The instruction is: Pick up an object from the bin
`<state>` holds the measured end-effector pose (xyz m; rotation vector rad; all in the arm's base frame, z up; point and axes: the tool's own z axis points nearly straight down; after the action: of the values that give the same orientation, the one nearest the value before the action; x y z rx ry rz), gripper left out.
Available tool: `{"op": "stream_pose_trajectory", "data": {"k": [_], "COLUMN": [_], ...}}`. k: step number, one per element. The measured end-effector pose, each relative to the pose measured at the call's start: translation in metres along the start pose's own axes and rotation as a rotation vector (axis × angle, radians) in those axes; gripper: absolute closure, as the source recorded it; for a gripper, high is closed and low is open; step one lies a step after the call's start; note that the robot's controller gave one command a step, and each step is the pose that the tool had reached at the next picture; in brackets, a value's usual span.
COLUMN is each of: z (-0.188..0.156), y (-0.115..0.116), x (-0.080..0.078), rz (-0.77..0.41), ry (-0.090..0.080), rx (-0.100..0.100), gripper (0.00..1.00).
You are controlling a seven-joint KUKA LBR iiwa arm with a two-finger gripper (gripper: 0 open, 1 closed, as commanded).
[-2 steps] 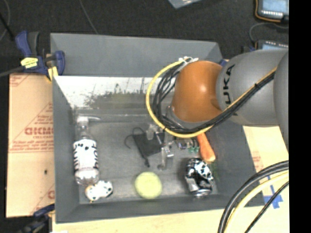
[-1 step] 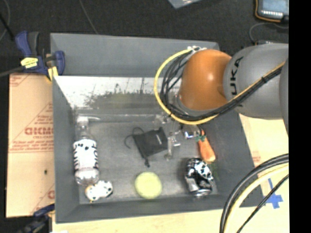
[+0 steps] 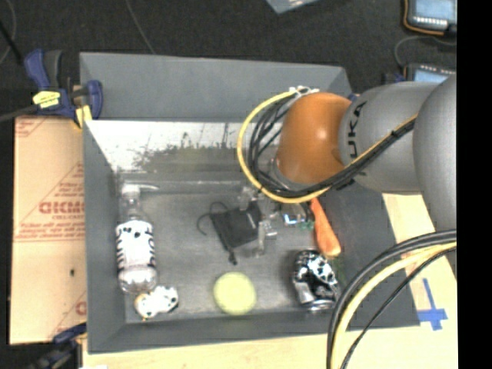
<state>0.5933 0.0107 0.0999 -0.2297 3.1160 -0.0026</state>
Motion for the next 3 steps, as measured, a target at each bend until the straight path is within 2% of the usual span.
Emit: {"op": "stream_pose_trajectory", "data": {"k": [1, 3], "z": [0.0286, 0.0250], "y": [0.0137, 0.0137], "x": [-0.0075, -0.0063], "rz": [-0.103, -0.103], "ry": [0.003, 0.006], "rx": [0.001, 0.000], "gripper": [1.00, 1.00]}}
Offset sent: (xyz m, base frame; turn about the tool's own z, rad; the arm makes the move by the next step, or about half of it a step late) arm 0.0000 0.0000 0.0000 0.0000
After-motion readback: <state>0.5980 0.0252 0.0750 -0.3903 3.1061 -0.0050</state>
